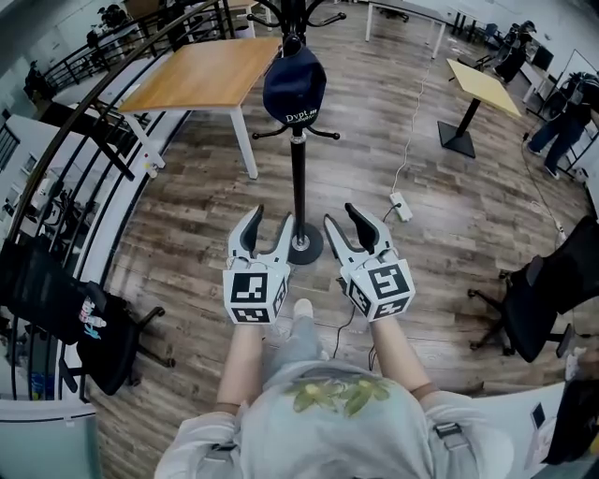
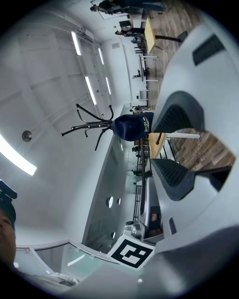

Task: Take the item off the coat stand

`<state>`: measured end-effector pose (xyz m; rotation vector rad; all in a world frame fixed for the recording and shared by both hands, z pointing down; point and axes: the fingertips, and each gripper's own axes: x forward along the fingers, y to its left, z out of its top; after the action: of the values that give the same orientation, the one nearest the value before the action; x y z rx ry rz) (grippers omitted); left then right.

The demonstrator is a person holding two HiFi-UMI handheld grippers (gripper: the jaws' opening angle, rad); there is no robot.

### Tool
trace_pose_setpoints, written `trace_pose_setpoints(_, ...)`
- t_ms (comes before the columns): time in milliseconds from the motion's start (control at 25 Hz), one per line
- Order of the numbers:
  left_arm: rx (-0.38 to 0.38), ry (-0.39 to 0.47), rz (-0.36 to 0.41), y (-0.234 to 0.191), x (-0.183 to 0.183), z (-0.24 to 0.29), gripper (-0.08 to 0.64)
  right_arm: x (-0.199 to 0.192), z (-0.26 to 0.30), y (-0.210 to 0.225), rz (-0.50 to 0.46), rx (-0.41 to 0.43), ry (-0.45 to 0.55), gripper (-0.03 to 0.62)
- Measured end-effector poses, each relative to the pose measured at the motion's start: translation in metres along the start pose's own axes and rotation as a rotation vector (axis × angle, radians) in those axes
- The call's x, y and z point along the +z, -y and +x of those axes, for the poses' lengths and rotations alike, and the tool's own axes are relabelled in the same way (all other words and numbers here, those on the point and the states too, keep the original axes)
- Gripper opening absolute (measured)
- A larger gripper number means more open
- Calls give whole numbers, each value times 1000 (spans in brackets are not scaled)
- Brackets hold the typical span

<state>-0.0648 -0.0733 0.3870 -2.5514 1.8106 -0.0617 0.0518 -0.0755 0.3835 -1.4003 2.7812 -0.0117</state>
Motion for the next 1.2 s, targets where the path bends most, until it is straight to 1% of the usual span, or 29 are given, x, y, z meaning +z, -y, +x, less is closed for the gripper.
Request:
trace_pose_setpoints(160, 19, -2, -8, -15, 0, 23, 207, 3, 21, 18, -7, 1, 1, 163)
trace_pose_setpoints(400, 17, -12, -11, -32, -2, 66, 207, 0, 58, 42, -8, 3, -12, 163)
trace_pose_setpoints(560, 5, -19, -10, -40, -5, 92, 207, -4, 80, 56, -8, 1, -19, 163)
trace_pose_setpoints(760, -3, -22, -5, -52, 0, 122, 207, 2, 106, 72, -11, -8, -16, 163)
trace_pose_setpoints(920, -9, -24, -4, -63, 2, 145, 207, 4, 128, 85, -34, -23, -21, 163)
trace_pose_setpoints(1200, -39, -40, -3, -80, -5, 180, 207, 1, 164, 96, -40, -28, -25, 163)
